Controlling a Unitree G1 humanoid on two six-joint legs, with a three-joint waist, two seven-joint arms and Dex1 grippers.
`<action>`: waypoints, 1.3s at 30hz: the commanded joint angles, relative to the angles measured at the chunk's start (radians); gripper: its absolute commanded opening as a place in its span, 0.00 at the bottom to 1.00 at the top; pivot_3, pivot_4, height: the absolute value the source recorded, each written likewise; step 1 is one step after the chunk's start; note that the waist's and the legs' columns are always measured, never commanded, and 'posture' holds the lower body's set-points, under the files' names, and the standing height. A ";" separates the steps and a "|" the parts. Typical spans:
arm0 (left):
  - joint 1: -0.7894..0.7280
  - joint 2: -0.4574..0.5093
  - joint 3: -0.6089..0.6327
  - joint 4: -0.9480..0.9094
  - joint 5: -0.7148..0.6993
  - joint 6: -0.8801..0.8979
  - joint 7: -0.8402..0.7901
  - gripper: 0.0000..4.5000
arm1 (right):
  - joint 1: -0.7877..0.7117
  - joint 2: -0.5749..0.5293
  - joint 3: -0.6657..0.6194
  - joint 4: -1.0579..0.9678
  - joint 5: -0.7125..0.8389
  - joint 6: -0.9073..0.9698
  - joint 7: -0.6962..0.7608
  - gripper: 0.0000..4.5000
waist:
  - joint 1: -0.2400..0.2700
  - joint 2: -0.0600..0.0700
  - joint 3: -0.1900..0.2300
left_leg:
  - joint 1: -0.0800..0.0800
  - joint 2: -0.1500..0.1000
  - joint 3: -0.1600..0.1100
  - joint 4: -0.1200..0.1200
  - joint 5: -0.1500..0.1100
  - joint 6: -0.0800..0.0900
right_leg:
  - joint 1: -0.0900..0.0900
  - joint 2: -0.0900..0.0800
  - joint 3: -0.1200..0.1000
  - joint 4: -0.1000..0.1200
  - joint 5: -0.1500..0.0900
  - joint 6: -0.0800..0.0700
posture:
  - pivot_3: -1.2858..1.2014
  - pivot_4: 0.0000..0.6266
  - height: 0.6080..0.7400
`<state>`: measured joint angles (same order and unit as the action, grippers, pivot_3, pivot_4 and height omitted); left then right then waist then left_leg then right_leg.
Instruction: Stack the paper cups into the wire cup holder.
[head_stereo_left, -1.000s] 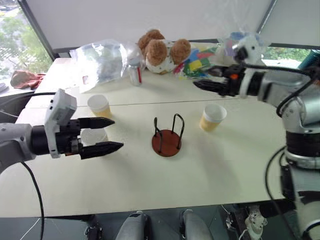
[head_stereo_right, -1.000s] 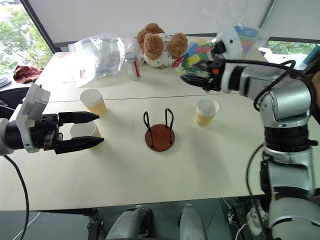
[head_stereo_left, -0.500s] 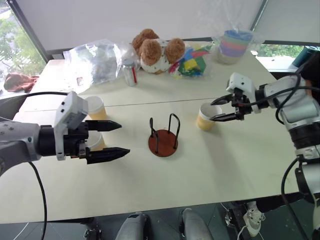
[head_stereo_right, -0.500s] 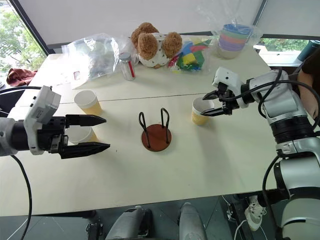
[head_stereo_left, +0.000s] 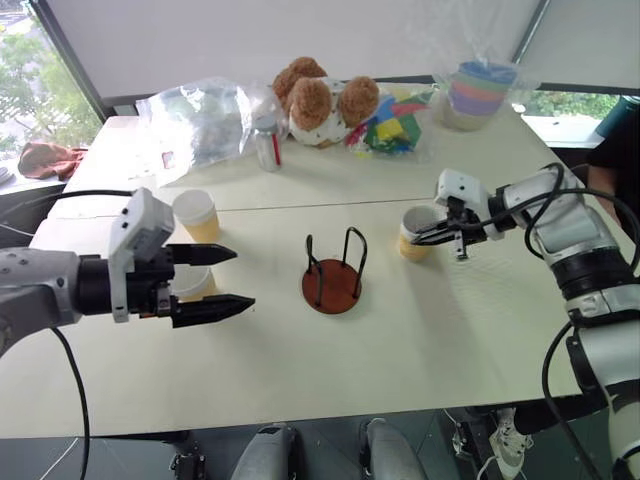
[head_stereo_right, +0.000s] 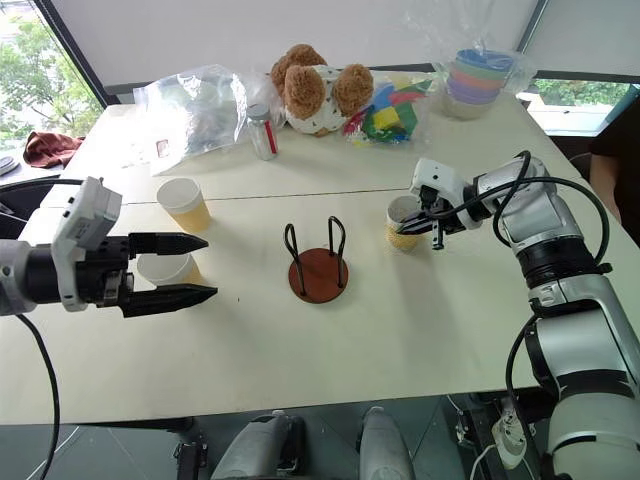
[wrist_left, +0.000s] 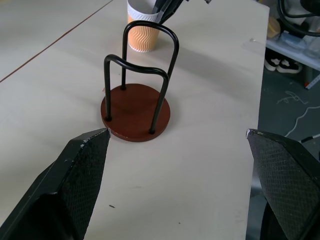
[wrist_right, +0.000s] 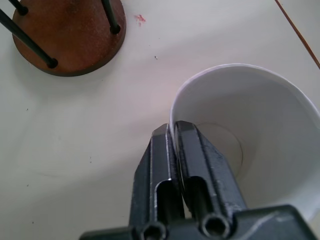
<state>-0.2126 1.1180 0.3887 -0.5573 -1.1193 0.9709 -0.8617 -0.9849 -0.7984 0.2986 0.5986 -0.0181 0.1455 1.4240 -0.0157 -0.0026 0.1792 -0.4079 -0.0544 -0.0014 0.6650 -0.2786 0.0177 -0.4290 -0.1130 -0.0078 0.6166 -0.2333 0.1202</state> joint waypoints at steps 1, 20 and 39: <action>0.008 0.000 0.038 -0.001 0.016 -0.027 -0.018 1.00 | -0.029 -0.003 -0.025 -0.014 0.001 -0.013 0.017 0.02 | -0.001 0.000 0.000 | 0.000 0.000 0.000 0.000 0.000 0.000 | 0.000 0.000 0.000 0.000 0.000 0.000 | 0.52 0.24 1.00; 0.051 -0.007 0.036 0.010 0.098 -0.069 -0.080 1.00 | -0.362 -0.053 0.097 -0.415 0.465 0.191 0.190 0.02 | 0.002 0.002 0.001 | -0.001 -0.002 -0.003 0.000 -0.001 0.000 | 0.000 -0.004 -0.001 0.000 0.000 0.000 | 0.52 0.24 1.00; 0.076 -0.051 0.063 -0.032 0.055 -0.047 0.010 1.00 | -0.314 0.008 0.266 -0.374 0.448 0.088 0.190 0.02 | 0.002 0.002 0.001 | -0.001 -0.001 -0.003 0.000 0.000 0.000 | -0.001 -0.003 -0.001 0.002 0.000 0.000 | 0.52 0.24 1.00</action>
<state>-0.1309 1.0640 0.4175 -0.5700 -1.0517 0.9280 -0.8573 -1.2898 -0.7942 0.5740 0.2233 0.4317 0.2511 1.6130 -0.0138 -0.0009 0.1804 -0.4085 -0.0555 -0.0040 0.6653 -0.2790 0.0179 -0.4302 -0.1164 -0.0085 0.6187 -0.2332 0.1202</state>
